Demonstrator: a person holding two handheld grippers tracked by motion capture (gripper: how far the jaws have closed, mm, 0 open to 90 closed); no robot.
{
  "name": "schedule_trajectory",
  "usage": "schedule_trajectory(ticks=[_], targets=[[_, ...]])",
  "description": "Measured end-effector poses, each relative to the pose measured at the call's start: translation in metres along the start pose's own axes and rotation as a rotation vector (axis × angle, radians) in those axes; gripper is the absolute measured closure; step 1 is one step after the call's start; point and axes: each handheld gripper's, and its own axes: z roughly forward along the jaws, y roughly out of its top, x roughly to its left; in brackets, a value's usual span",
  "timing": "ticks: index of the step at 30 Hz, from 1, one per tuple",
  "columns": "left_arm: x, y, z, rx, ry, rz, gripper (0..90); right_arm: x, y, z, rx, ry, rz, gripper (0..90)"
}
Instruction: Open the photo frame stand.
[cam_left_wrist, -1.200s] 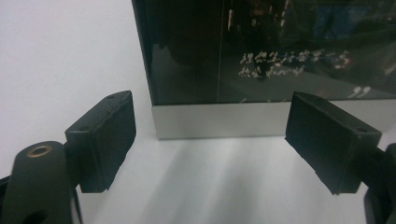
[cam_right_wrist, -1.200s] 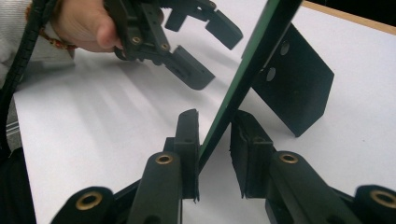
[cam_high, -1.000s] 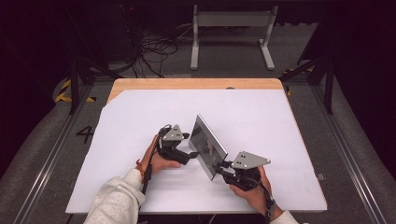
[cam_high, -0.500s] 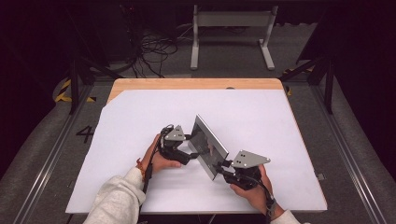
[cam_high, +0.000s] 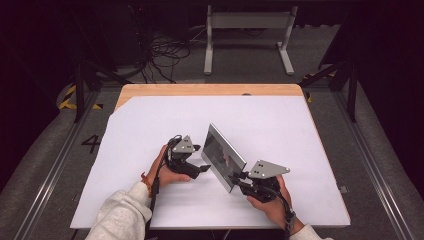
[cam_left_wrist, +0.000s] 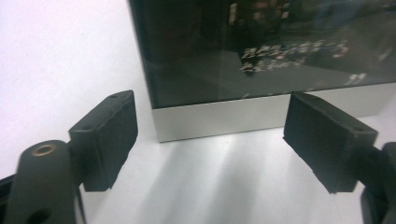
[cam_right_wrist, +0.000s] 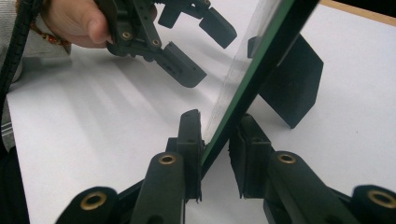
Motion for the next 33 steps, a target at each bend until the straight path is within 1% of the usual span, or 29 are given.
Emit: schedule_trajectory(ticks=[1, 3, 5, 8, 9, 17, 19, 21, 22, 23, 25, 28, 31, 33], targets=[[0.001, 0.0, 0.001, -0.007, 0.007, -0.001, 17.7, 0.0, 0.0, 0.0, 0.0, 0.001, 0.001, 74.8], [0.003, 0.001, 0.002, -0.023, 0.008, 0.003, 17.2, 0.0, 0.0, 0.001, 0.002, 0.001, -0.001, 74.8], [0.004, 0.001, 0.003, -0.03, 0.008, 0.002, 17.2, 0.0, 0.0, 0.001, 0.002, 0.0, -0.002, 74.8], [0.004, 0.002, 0.008, -0.035, -0.009, 0.007, 16.6, 0.0, -0.001, 0.001, 0.004, 0.0, -0.002, 74.7], [0.004, 0.003, 0.01, -0.028, -0.011, 0.016, 16.6, 0.0, -0.001, 0.001, 0.004, 0.0, -0.001, 74.7], [0.007, 0.007, 0.017, -0.038, -0.052, -0.002, 14.7, 0.002, -0.004, 0.003, 0.022, -0.005, -0.006, 74.7], [0.007, 0.007, 0.018, -0.04, -0.065, 0.001, 14.7, 0.003, -0.004, 0.004, 0.033, -0.006, -0.008, 74.8], [0.005, 0.008, 0.019, -0.032, -0.078, 0.008, 15.5, 0.003, -0.005, 0.004, 0.038, -0.005, -0.008, 75.0], [0.005, 0.008, 0.02, -0.025, -0.086, 0.02, 16.5, 0.003, -0.005, 0.004, 0.039, -0.004, -0.008, 75.2], [0.003, 0.009, 0.021, -0.007, -0.079, 0.039, 16.4, 0.003, -0.005, 0.004, 0.039, -0.003, -0.005, 75.3], [0.002, 0.009, 0.021, -0.004, -0.07, 0.037, 15.1, 0.003, -0.005, 0.004, 0.042, -0.008, -0.007, 75.5], [0.002, 0.009, 0.019, -0.005, -0.071, 0.033, 18.9, 0.002, -0.004, 0.004, 0.052, -0.005, -0.004, 75.1], [0.001, 0.009, 0.017, 0.007, -0.069, 0.036, 19.7, -0.001, -0.004, 0.002, 0.063, -0.005, 0.002, 74.8], [0.0, 0.009, 0.016, 0.02, -0.071, 0.046, 20.5, -0.002, -0.004, 0.001, 0.067, -0.009, 0.003, 74.8]])
